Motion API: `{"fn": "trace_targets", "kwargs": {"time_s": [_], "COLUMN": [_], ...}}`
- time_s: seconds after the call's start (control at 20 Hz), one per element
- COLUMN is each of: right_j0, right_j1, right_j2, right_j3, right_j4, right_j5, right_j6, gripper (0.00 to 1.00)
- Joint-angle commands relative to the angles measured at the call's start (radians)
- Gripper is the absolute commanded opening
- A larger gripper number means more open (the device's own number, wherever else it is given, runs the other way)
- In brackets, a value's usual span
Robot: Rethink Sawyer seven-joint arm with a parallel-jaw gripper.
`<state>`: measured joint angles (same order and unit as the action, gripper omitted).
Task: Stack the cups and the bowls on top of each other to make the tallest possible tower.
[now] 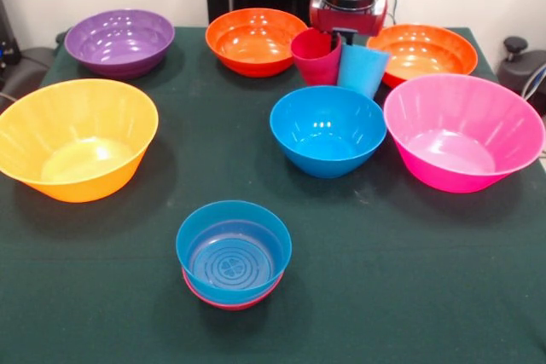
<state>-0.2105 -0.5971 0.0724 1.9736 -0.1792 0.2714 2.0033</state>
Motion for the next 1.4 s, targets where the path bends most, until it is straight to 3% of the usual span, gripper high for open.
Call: {"fn": "trace_targets", "kwargs": {"time_s": [0.05, 0.8, 1.4], "right_j0": [0.003, -0.036, -0.066], "right_j1": [-0.068, -0.145, -0.141], "right_j2": [0.091, 0.116, 0.137], "right_j3": [-0.077, -0.129, -0.243], "right_j4": [0.057, 0.074, 0.055], "right_j5": [0.182, 0.411, 0.567], "right_j6": [0.049, -0.007, -0.033], "gripper": [0.00, 0.00, 0.00]}}
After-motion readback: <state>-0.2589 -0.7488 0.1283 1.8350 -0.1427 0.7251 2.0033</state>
